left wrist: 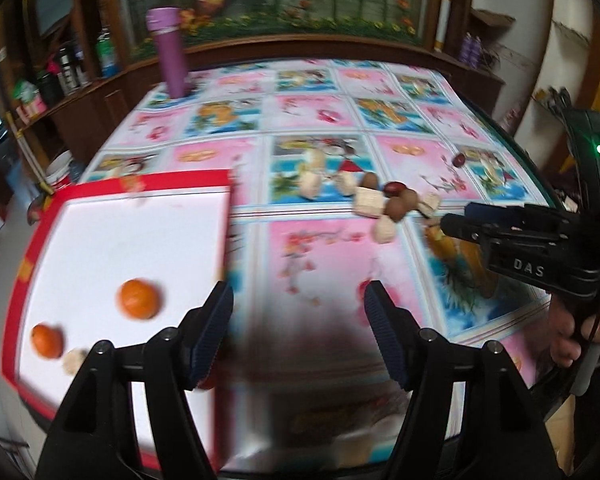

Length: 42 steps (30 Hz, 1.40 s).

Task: Organize fruits
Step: 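Grasp a pale cake piece with the right gripper while the left gripper grasps a round bun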

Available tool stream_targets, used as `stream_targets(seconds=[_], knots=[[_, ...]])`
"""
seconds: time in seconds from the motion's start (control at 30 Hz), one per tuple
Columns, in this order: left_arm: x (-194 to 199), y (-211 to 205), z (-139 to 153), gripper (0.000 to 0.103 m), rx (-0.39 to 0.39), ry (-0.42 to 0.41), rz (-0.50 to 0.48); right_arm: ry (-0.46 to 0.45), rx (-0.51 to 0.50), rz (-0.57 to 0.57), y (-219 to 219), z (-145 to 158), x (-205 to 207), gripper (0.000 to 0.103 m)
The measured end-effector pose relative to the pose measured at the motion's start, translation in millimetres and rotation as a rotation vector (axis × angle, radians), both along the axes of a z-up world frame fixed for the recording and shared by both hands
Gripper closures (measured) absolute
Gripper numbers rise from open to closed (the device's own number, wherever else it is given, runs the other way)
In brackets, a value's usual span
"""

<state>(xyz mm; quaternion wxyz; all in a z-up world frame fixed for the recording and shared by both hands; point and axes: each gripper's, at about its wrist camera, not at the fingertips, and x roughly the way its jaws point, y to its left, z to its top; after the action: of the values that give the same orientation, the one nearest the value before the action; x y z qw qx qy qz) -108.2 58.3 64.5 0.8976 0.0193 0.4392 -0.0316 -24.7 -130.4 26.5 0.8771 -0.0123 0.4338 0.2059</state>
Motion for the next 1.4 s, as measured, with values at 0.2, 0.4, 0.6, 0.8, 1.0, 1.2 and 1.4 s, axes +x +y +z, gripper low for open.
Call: stream_targets(seconds=[0.2, 0.4, 0.6, 0.8, 1.0, 1.2, 1.4], knots=[[28, -23, -16, 0.034, -0.017, 0.07, -0.032, 0.033, 0.007, 0.0, -1, -15, 23, 0.062], [41, -34, -25, 0.034, -0.02, 0.103, -0.048, 0.039, 0.054, 0.028, 0, -20, 33, 0.064], [58, -48, -34, 0.034, -0.023, 0.122, -0.058, 0.031, 0.104, 0.023, -10, -18, 32, 0.077], [75, -60, -47, 0.049, -0.041, 0.153, -0.055, 0.005, 0.121, -0.001, -16, -11, 30, 0.077], [85, -60, -49, 0.061, -0.063, 0.14, -0.043, 0.01, 0.137, -0.009, -19, -11, 31, 0.077], [86, -61, -49, 0.078, -0.081, 0.121, -0.053, 0.016, 0.136, -0.019, -19, -14, 33, 0.077], [76, -53, -42, 0.078, -0.102, 0.089, -0.034, -0.017, 0.15, -0.024, -20, -9, 30, 0.077]])
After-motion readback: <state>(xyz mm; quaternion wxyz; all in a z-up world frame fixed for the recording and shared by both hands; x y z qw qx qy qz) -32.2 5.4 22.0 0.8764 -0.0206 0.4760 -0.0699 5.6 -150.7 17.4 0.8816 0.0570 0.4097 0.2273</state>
